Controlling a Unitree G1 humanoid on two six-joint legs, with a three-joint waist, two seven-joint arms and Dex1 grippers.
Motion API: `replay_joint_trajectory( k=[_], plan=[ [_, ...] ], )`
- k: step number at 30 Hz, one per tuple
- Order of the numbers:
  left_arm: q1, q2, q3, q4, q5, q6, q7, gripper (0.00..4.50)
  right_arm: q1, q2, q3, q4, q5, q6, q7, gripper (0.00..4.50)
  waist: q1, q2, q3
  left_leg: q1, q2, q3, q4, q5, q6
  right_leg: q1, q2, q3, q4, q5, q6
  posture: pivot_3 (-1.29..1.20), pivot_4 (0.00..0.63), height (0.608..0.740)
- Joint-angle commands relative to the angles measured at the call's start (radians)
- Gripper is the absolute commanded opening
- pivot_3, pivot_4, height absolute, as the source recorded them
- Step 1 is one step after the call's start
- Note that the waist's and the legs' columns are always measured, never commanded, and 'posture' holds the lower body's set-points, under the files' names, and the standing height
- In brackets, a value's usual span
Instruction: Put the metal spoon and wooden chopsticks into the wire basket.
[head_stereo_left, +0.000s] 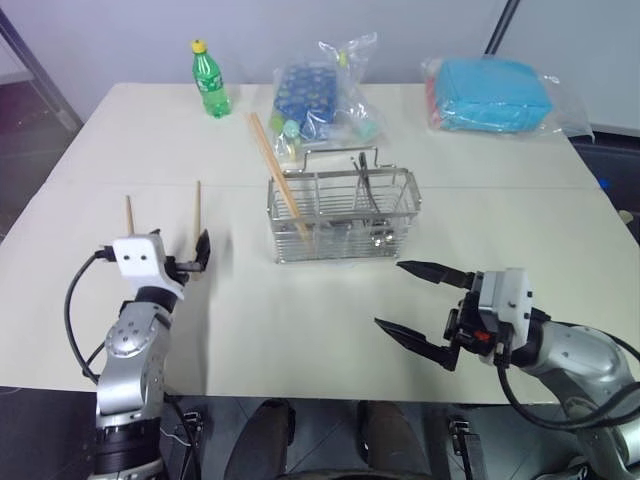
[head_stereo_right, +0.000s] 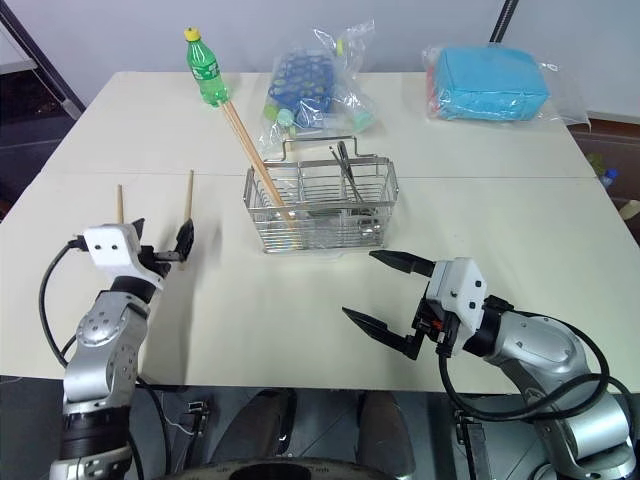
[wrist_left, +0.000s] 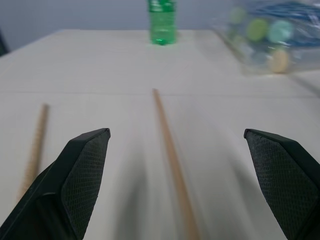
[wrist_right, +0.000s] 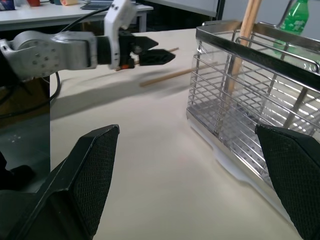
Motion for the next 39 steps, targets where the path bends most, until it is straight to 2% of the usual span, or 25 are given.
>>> replay_joint_trajectory(
  k=[1,5,10,14,19,23,27,33,39],
  plan=[
    [-0.071,0.0,0.022,-0.068,0.01,0.121,0.086,4.5,-0.014,0.001,-0.001,-0.008,0.012,-0.017,0.004,4.45,0.0,-0.001,0.0,0.0,0.0,0.0,0.0,0.0,0.0,0.0,0.0,0.0,0.0,0.0,0.0,0.0,0.15,0.74],
    [-0.151,-0.009,0.035,-0.094,0.011,0.277,0.173,4.5,-0.022,0.002,0.005,-0.007,0.013,-0.013,0.004,4.45,-0.001,-0.001,0.0,0.0,0.0,0.0,0.0,0.0,0.0,0.0,0.0,0.0,0.001,0.0,0.0,0.0,0.15,0.74],
    [-0.245,0.001,0.014,-0.133,-0.038,0.442,0.163,4.5,-0.017,0.001,0.015,0.003,0.003,-0.021,0.009,4.45,-0.001,-0.001,0.0,0.0,0.0,0.0,0.0,0.0,0.0,0.0,0.0,0.0,0.001,0.0,0.0,0.0,0.15,0.74],
    [-0.322,0.001,0.029,-0.09,-0.024,0.571,0.206,4.5,-0.017,0.002,0.018,0.004,-0.001,-0.022,0.007,4.45,-0.002,-0.001,0.0,0.0,0.0,0.0,0.0,0.0,0.0,0.0,0.0,0.0,0.001,0.0,0.001,0.0,0.15,0.74],
    [-0.399,0.003,0.035,-0.011,0.003,0.647,0.244,4.5,-0.022,0.005,0.017,0.008,-0.005,-0.022,0.002,4.45,-0.003,-0.001,0.0,0.001,0.0,0.0,0.0,0.0,-0.001,0.0,0.0,0.0,0.002,0.0,0.001,0.0,0.15,0.74],
    [-0.438,0.03,0.001,0.053,0.031,0.705,0.233,4.5,-0.019,0.005,0.016,0.007,-0.009,-0.023,-0.002,4.45,-0.002,-0.001,0.0,0.001,-0.001,-0.001,0.0,0.0,-0.001,0.0,0.0,0.0,0.002,0.0,0.001,0.0,0.15,0.74],
    [-0.461,0.041,-0.019,0.104,0.038,0.842,0.227,4.5,-0.011,0.008,0.009,0.005,-0.015,-0.028,-0.011,4.45,-0.002,-0.001,0.0,0.001,-0.001,-0.001,0.001,0.0,-0.001,0.0,0.0,0.0,0.003,0.001,0.001,0.0,0.15,0.74],
    [-0.489,0.045,-0.01,0.157,0.03,1.011,0.206,4.5,-0.004,0.011,0.001,-0.001,-0.009,-0.024,-0.027,4.45,-0.003,-0.001,0.0,0.001,-0.001,-0.001,0.001,0.0,-0.001,0.0,0.0,0.0,0.005,0.001,0.001,0.0,0.15,0.74],
    [-0.501,0.06,0.017,0.164,0.04,1.079,0.199,4.5,0.0,0.008,-0.008,0.002,-0.006,-0.027,-0.03,4.45,-0.009,-0.001,0.0,0.004,-0.001,-0.001,0.0,0.0,-0.001,0.002,0.0,0.0,0.006,0.001,0.001,0.0,0.15,0.74]
  ],
)
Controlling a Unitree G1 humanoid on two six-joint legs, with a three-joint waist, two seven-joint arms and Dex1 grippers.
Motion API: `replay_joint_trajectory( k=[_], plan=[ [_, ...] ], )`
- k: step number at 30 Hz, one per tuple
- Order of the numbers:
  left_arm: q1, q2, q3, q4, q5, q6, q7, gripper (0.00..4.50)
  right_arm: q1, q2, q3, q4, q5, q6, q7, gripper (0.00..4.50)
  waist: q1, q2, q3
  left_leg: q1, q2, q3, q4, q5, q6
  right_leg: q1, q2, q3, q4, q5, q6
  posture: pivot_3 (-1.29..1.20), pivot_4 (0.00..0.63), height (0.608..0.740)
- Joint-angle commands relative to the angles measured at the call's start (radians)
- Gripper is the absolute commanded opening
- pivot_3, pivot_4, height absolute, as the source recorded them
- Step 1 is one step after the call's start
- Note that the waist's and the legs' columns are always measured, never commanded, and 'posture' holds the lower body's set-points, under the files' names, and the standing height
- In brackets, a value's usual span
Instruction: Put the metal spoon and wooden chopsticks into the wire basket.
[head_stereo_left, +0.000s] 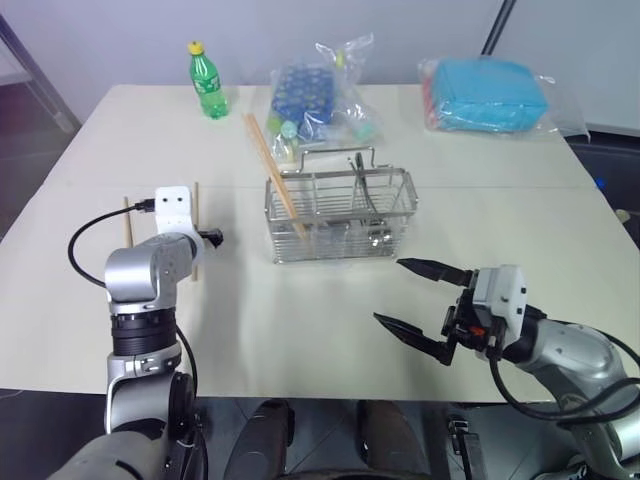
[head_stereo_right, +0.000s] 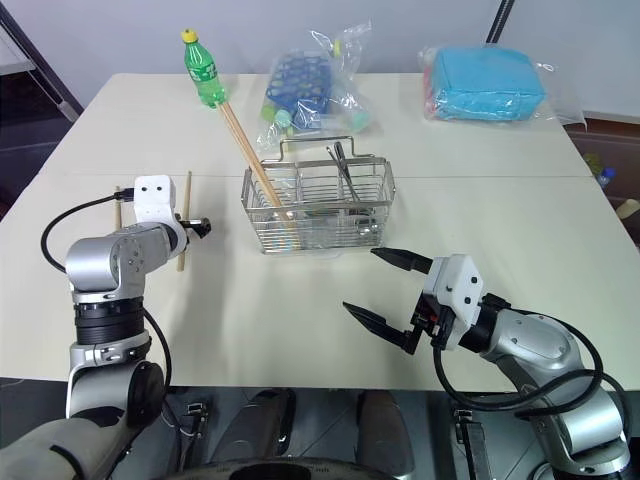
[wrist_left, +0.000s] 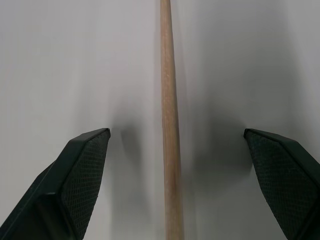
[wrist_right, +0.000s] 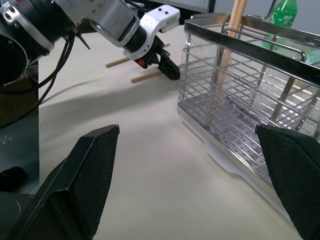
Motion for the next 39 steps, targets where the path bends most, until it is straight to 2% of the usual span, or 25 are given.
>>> replay_joint_trajectory(
  k=[1,3,6,13,20,24,26,29,35,39],
  plan=[
    [0.014,0.008,0.026,0.017,0.017,0.046,-0.007,4.5,-0.001,0.005,-0.026,-0.022,0.013,-0.024,-0.003,4.45,-0.002,0.0,0.0,0.001,0.0,0.0,0.0,0.0,0.0,0.001,0.0,0.0,0.0,0.0,0.0,0.0,0.15,0.74],
    [0.022,0.008,0.047,0.012,0.014,0.052,-0.013,4.5,-0.002,0.005,-0.032,-0.016,0.014,-0.023,-0.004,4.45,-0.002,0.0,0.0,0.003,0.0,0.0,-0.001,0.0,0.0,0.002,0.0,0.0,0.0,0.0,0.0,0.0,0.15,0.74],
    [0.031,0.005,0.062,0.0,0.023,0.06,-0.009,3.62,-0.002,0.004,-0.039,-0.007,0.013,-0.026,-0.001,4.5,-0.006,0.0,0.0,0.006,0.0,0.0,-0.001,0.0,0.0,0.006,0.0,0.0,0.0,0.0,0.0,0.0,0.15,0.74],
    [0.049,-0.003,0.084,-0.03,0.027,0.069,-0.005,0.02,-0.015,0.001,-0.051,0.012,0.013,-0.026,0.005,4.5,-0.025,0.0,0.0,0.008,0.001,0.0,-0.001,0.0,0.0,0.007,0.0,0.0,0.0,0.0,0.0,0.0,0.15,0.74],
    [0.052,-0.015,0.108,-0.041,0.024,0.049,-0.005,0.02,-0.022,0.0,-0.048,0.024,0.011,-0.025,0.011,4.5,-0.022,0.0,-0.001,0.008,0.001,0.001,-0.001,0.0,0.0,0.007,0.0,0.0,0.0,0.0,0.0,0.0,0.15,0.74],
    [0.038,-0.041,0.136,-0.037,0.018,-0.122,-0.001,0.02,-0.024,0.001,-0.042,0.029,0.005,-0.026,0.013,4.5,-0.018,0.0,0.0,0.007,0.001,0.001,-0.001,0.0,0.0,0.007,0.0,0.0,0.0,0.0,0.0,0.0,0.15,0.74],
    [0.027,0.001,0.095,-0.042,0.036,-0.284,-0.042,0.02,-0.025,0.002,-0.046,0.032,0.003,-0.025,0.009,4.5,-0.016,-0.002,0.001,0.007,0.001,0.0,0.0,0.0,0.0,0.006,0.0,0.0,0.0,0.0,0.0,0.0,0.15,0.74],
    [-0.006,0.02,0.131,-0.037,0.0,-0.357,-0.077,0.02,-0.024,0.003,-0.055,0.036,0.007,-0.024,0.006,4.5,-0.014,-0.003,0.001,0.006,0.001,0.0,0.0,0.0,-0.001,0.006,0.0,0.0,0.0,0.0,0.0,0.0,0.15,0.74],
    [-0.045,0.127,0.17,-0.035,-0.061,-0.558,-0.221,0.02,-0.023,0.006,-0.07,0.034,0.017,-0.02,-0.007,4.5,-0.017,-0.003,0.001,0.005,0.0,0.0,-0.001,0.0,-0.001,0.006,0.0,0.0,-0.001,0.0,0.0,0.0,0.15,0.74],
    [-0.051,0.183,0.194,0.0,-0.128,-0.817,-0.403,0.02,-0.032,0.02,-0.1,0.027,0.039,-0.007,-0.044,4.5,-0.015,-0.003,0.001,0.006,0.001,0.0,-0.001,0.0,-0.001,0.006,0.0,0.0,-0.001,0.0,0.0,0.0,0.15,0.74]
  ],
)
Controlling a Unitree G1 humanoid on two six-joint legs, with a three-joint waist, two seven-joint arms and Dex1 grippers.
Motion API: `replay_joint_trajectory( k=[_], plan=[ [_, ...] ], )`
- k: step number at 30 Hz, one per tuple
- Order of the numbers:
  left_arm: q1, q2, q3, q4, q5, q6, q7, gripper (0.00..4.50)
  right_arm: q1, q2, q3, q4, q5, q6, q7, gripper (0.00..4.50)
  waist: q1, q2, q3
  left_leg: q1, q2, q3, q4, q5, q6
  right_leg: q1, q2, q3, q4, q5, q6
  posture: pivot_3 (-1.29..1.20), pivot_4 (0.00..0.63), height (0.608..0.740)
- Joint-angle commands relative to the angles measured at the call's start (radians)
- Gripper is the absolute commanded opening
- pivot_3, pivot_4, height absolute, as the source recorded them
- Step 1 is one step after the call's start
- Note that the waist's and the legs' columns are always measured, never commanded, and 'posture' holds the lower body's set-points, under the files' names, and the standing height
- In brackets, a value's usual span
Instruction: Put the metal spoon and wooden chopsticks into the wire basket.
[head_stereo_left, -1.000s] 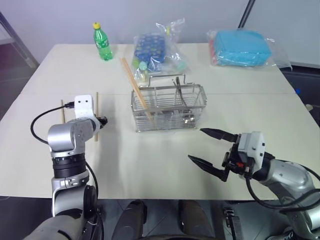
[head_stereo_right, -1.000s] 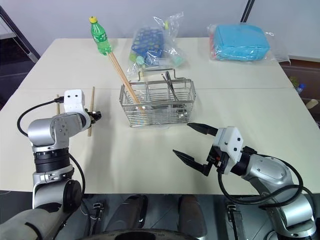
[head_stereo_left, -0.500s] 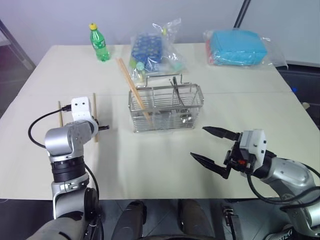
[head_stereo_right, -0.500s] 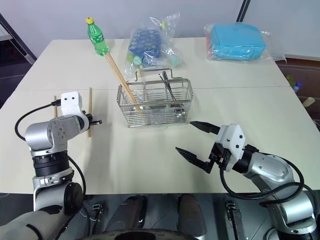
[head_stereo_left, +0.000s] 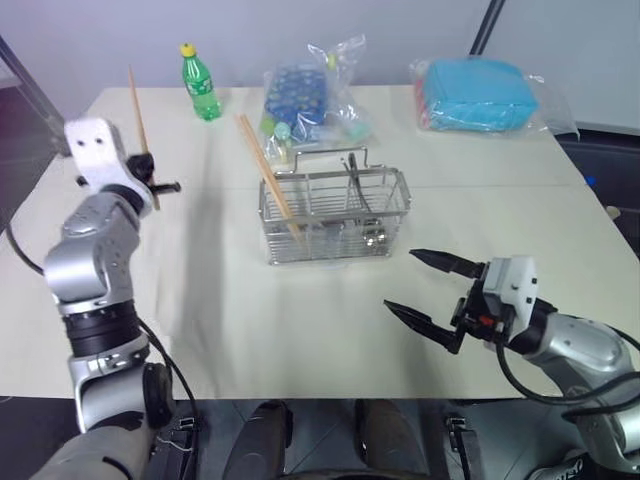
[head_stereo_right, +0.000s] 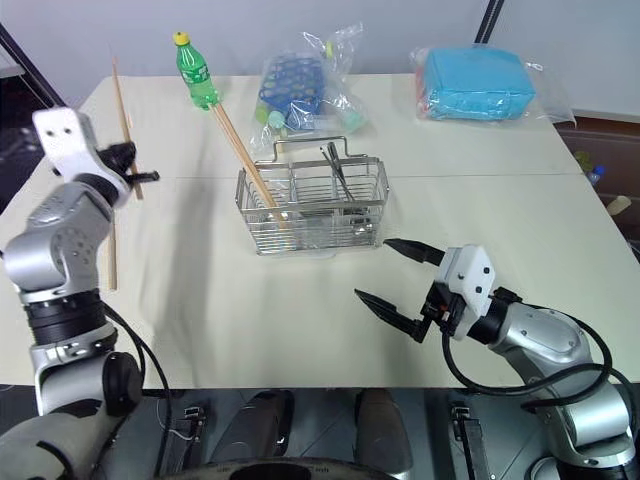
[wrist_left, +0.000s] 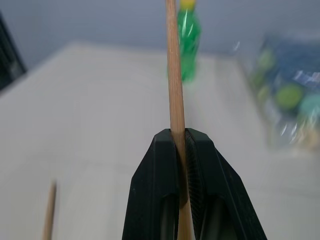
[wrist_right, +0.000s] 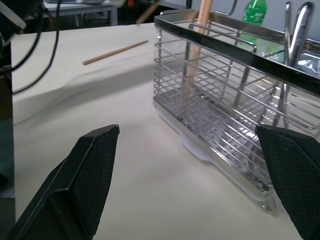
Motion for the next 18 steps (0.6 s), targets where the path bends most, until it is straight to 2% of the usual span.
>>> replay_joint_trajectory(
  k=[1,5,8,12,18],
  plan=[
    [-0.028,0.037,0.037,0.002,-0.07,-0.233,-0.157,0.02,-0.014,0.013,-0.052,-0.022,0.033,-0.004,-0.032,4.5,0.001,0.0,0.0,0.0,0.0,0.0,0.0,0.0,0.0,0.0,0.0,0.0,0.0,0.0,0.0,0.0,0.15,0.74],
    [-0.056,0.033,0.056,0.003,-0.201,-0.318,-0.294,0.02,-0.003,0.012,-0.066,-0.028,0.036,-0.004,-0.044,4.5,0.004,0.0,0.0,0.0,0.0,0.0,0.0,0.0,0.0,0.001,0.0,0.0,-0.001,0.0,0.0,0.0,0.15,0.74],
    [-0.072,0.041,0.056,-0.039,-0.349,-0.264,-0.39,0.02,0.006,0.011,-0.067,-0.032,0.032,-0.006,-0.047,4.5,0.001,0.0,0.0,0.0,0.0,0.0,0.0,0.0,0.0,0.001,0.0,0.0,-0.001,0.0,0.0,0.0,0.15,0.74],
    [-0.099,0.054,0.054,-0.085,-0.525,-0.162,-0.441,0.02,0.004,0.009,-0.071,-0.029,0.031,-0.005,-0.051,4.5,-0.004,0.0,0.0,0.0,0.0,0.0,0.0,0.0,0.0,0.001,0.0,0.0,0.0,0.0,0.0,0.0,0.15,0.74],
    [-0.141,-0.022,-0.028,-0.04,-0.568,-0.172,-0.476,0.02,-0.025,0.014,-0.058,-0.017,0.032,-0.001,-0.069,4.5,-0.001,0.0,0.0,0.001,0.0,0.0,0.001,0.0,0.0,0.002,0.0,0.0,0.0,0.0,0.0,0.0,0.15,0.74]
  ],
)
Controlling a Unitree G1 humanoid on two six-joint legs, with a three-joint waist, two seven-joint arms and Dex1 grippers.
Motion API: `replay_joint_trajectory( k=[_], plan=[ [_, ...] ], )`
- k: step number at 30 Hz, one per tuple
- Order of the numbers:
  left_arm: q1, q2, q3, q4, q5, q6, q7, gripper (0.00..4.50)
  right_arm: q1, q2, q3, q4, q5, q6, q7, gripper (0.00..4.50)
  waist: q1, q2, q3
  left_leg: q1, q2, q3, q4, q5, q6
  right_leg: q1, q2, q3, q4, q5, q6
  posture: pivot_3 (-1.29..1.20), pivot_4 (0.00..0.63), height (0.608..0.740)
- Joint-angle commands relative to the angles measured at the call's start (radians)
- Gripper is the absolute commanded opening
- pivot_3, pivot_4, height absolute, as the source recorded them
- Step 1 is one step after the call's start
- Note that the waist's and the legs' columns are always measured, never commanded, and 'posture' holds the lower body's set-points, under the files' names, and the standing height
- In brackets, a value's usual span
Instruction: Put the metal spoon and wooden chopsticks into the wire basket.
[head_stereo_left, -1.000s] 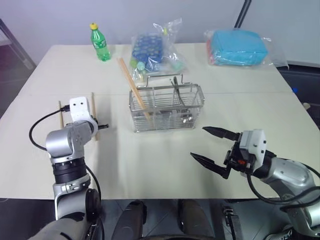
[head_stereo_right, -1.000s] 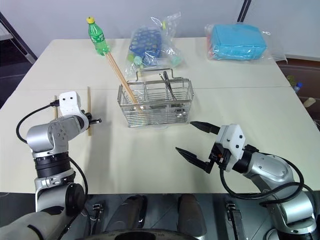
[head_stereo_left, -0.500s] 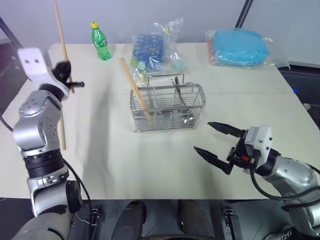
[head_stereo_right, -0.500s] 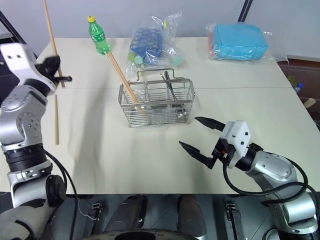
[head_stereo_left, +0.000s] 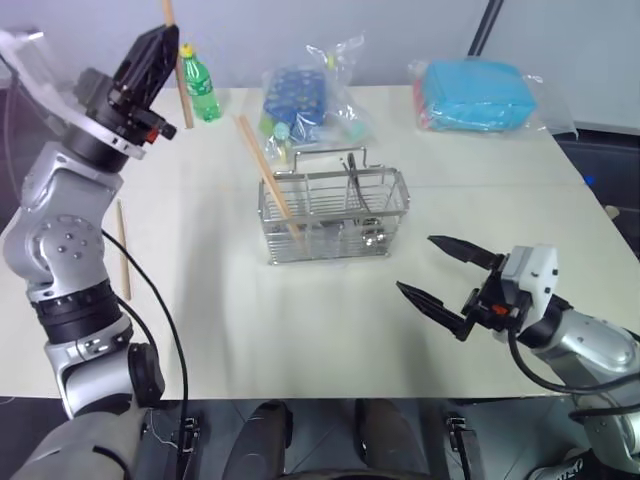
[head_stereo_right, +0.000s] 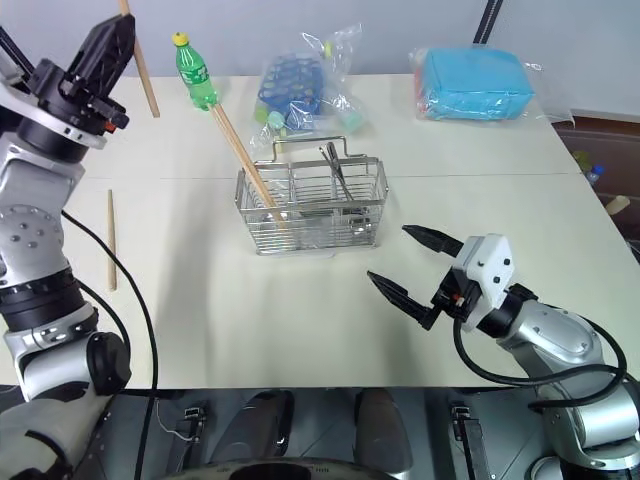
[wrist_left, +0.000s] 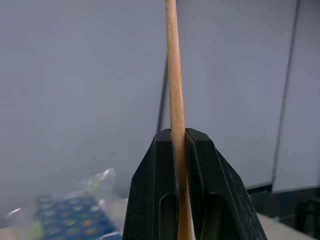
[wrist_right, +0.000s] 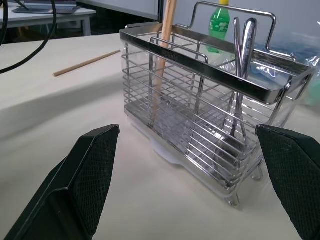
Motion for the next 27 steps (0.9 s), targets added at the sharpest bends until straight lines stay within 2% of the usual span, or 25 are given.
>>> replay_joint_trajectory(
  k=[1,7,13,27],
  plan=[
    [-0.03,-0.048,-0.056,0.022,-0.017,-0.032,-0.038,0.02,-0.026,0.005,-0.008,-0.013,0.01,-0.007,-0.009,4.5,0.001,0.0,0.0,0.0,0.0,0.0,0.0,0.0,0.0,0.0,0.0,0.0,0.0,0.0,0.0,0.0,0.15,0.74],
    [-0.01,-0.152,-0.153,0.082,0.011,-0.077,-0.091,0.02,-0.034,0.009,0.001,-0.001,-0.005,-0.018,-0.008,4.5,0.0,0.0,0.0,0.0,0.0,0.0,0.0,0.0,0.0,0.0,0.0,0.0,-0.001,0.0,0.0,0.0,0.15,0.74],
    [0.03,-0.215,-0.212,0.119,0.047,-0.118,-0.124,0.02,-0.026,0.016,0.007,-0.005,-0.017,-0.027,-0.015,4.5,-0.001,0.0,0.0,0.0,0.0,0.0,0.0,0.0,0.0,0.0,0.0,0.0,-0.001,0.0,0.0,0.0,0.15,0.74],
    [0.156,-0.196,-0.228,0.002,0.046,-0.077,-0.092,0.02,-0.041,0.022,0.008,0.011,-0.029,-0.039,-0.013,4.5,0.001,0.0,0.0,0.0,0.0,0.0,0.0,0.0,0.0,0.0,0.0,0.0,-0.001,0.0,0.0,0.0,0.15,0.74]
  ],
)
